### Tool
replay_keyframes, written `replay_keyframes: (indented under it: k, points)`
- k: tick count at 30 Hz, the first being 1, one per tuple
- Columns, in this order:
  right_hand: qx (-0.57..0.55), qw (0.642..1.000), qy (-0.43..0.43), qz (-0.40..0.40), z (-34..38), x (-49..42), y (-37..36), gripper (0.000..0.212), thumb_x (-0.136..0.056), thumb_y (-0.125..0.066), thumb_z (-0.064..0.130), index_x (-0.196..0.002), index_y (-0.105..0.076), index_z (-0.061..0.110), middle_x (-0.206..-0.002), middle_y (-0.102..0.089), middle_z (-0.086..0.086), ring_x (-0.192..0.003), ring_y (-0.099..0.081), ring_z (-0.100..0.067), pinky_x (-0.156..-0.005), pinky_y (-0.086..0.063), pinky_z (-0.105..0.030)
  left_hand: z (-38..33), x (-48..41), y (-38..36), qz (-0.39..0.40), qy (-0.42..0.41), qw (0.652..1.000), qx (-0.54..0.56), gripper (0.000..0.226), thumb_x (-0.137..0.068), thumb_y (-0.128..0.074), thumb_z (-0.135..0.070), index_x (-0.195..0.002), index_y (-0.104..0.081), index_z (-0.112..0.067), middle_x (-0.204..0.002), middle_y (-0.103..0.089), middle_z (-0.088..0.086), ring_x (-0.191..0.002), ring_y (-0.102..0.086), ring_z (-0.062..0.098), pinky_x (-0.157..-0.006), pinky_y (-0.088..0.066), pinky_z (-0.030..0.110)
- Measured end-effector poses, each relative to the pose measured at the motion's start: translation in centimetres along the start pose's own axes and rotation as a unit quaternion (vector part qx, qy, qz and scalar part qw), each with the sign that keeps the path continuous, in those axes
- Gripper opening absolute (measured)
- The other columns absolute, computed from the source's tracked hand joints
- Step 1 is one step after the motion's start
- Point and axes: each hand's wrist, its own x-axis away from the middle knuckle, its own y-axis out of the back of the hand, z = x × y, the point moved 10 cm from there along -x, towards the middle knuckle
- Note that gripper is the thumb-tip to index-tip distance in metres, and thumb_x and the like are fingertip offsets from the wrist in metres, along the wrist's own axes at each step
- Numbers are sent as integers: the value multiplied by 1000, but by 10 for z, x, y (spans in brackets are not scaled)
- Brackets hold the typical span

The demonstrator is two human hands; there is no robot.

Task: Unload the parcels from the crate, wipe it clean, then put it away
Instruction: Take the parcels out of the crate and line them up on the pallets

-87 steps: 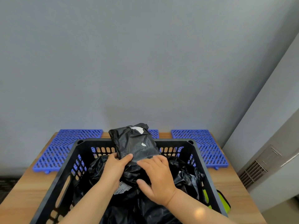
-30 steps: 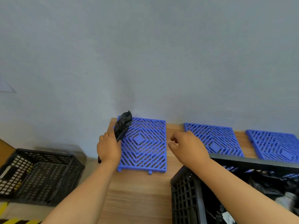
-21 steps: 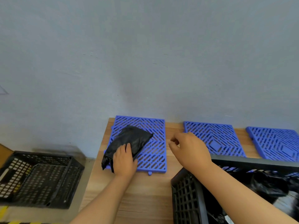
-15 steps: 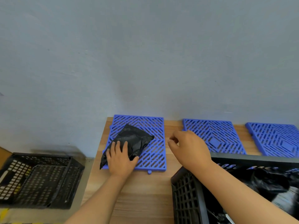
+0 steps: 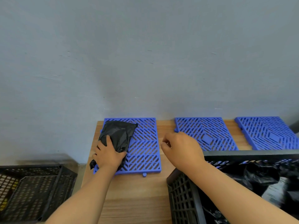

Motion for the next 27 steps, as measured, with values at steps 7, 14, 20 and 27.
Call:
replay_keyframes:
  k: [7,14,20,27]
  points:
    - [20,1000,-18,-8,-6,-3,-2,27,-95,-43,33,-88,-63,17,-78,-64,-3,-69,-59,-19,-60,-49,-34,8,-2,-14,41,12,998,-42,106,-78,-49,-73,-151,7,-20,-157,8,17,-143,-2,38,-112,-15,56]
    - [21,999,-18,-27,-8,-3,-2,27,-93,-44,31,-85,-64,14,-73,-64,-6,-63,-57,-21,-51,-44,-31,-27,43,26,-85,-91,992,8,99,-81,-54,-66,-152,0,-21,-158,3,16,-145,3,31,-116,-9,50]
    - [-14,998,-23,-54,-8,3,7,27,-92,-44,23,-76,-61,11,-65,-60,-9,-51,-40,-18,-45,-28,-27,-76,122,60,-114,-158,977,89,100,-79,-58,-64,-152,-1,-25,-158,3,14,-145,0,29,-116,-9,43]
    - [-92,990,8,-109,-31,26,41,18,-90,-52,21,-94,-69,16,-94,-65,-1,-94,-55,-20,-66,-41,-30,-109,199,83,-80,-189,945,253,68,-86,-63,-31,-146,-30,-23,-147,-31,3,-135,-29,21,-109,-29,37]
